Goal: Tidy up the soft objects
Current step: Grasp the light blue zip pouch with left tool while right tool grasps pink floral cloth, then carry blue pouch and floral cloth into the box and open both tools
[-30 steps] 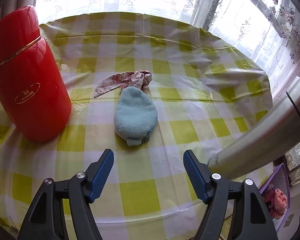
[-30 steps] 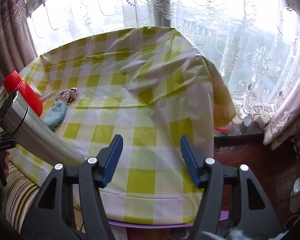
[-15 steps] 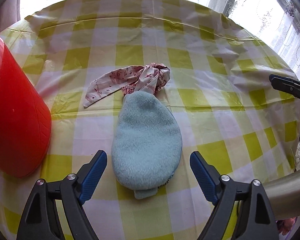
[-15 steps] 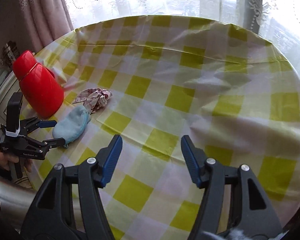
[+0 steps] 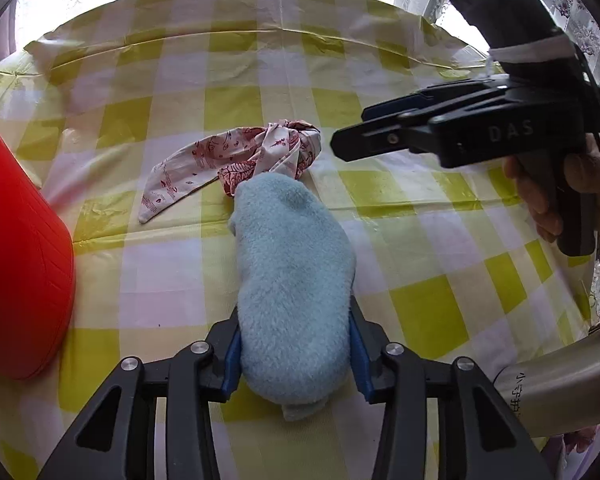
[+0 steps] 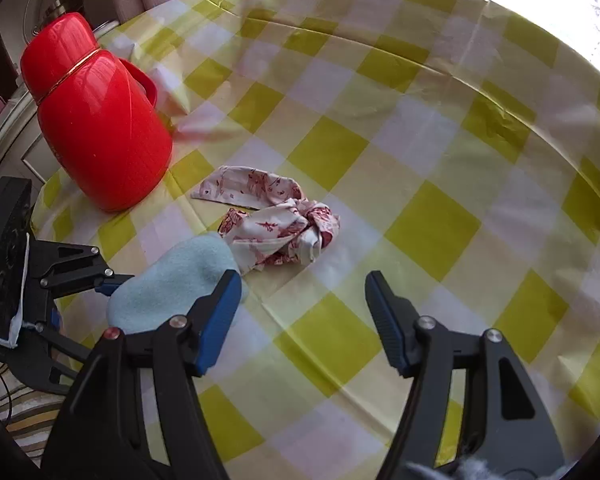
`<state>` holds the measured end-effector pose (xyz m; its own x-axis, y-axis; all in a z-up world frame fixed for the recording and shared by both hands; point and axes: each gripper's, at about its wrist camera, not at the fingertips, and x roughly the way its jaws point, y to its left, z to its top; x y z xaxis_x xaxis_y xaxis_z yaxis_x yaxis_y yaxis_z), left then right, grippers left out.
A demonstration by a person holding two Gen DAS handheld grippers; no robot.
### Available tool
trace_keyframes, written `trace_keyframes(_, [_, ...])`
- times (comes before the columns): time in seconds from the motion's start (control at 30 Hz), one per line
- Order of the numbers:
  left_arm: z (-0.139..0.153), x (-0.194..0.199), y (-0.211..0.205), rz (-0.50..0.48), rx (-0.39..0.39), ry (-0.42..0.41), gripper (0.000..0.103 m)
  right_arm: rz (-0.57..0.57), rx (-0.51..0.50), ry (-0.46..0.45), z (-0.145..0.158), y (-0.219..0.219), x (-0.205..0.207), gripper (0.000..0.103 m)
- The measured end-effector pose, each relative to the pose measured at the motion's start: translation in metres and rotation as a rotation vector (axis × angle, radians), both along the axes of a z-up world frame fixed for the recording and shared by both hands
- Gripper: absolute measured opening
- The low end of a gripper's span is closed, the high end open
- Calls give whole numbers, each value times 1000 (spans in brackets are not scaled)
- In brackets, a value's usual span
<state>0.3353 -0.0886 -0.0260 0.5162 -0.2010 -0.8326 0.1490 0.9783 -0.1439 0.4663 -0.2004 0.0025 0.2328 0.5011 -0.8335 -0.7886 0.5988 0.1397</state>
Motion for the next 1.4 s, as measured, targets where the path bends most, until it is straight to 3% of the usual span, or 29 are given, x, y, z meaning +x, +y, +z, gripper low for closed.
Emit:
trace_keyframes(0.17, [1,-2,-1,7,-7,-1,44,-13,69,67,-9,15,19,68])
trace_keyframes(0.4, [5,-7,1,20,15,-13,44,-17,59,105,-26,37,30,68])
trace_keyframes(0.47, [6,-8,1,24,23,-19,43,-5,3,71,-31,43,25,57])
trace_keyframes(0.5, [7,-9,2,27,23,-19,43,4,-27,53,-34,46,22,31])
trace_keyframes(0.7, [12,-13,-2,28,42,-34,41,-27,-13,-1,-30,32,9,22])
trace_keyframes(0.93, [19,-27,-2,21,40,-44,36,-233,40,-63,-1,-29,2,22])
trace_keyframes(1.07, [20,-35,-3,6,37,-42,28,-356,52,-87,15,-73,-14,22])
trace_keyframes(1.4, [36,-71,-6,-11,27,-72,24,-679,78,-110,40,-194,-97,22])
